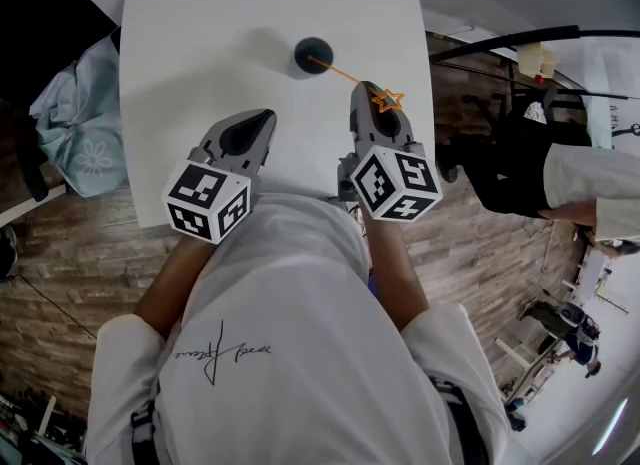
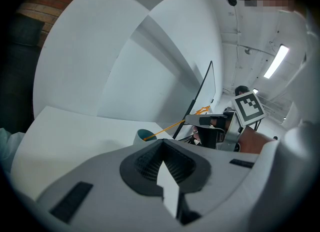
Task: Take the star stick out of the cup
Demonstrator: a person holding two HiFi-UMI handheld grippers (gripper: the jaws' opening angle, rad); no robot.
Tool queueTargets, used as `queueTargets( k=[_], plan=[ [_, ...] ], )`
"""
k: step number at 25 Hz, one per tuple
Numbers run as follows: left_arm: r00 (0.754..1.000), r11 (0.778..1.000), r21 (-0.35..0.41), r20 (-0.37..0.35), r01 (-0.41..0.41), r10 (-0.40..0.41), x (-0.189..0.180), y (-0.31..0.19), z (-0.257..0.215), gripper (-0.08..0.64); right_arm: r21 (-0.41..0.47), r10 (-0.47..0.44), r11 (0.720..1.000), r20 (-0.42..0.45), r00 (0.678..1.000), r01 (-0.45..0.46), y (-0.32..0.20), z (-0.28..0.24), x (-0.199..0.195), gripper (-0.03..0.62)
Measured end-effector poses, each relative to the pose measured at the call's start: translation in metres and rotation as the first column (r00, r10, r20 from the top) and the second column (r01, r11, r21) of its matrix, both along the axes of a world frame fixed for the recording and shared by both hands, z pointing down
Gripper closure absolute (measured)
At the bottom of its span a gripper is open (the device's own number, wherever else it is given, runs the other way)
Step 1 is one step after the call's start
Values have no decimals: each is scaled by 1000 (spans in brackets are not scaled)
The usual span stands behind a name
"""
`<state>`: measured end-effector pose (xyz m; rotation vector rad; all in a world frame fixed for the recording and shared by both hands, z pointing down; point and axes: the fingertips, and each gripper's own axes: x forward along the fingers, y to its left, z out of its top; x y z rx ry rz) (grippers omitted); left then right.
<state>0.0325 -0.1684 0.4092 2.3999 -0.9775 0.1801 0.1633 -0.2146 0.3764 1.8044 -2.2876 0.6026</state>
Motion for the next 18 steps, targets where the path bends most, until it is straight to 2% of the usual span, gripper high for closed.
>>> queueTargets(
  k=[18],
  plan=[
    [1000,1000,-6,2,-13,13,4,2,1,557,16,6,1000,29,1000,-7,16,-17,6,566]
  ],
)
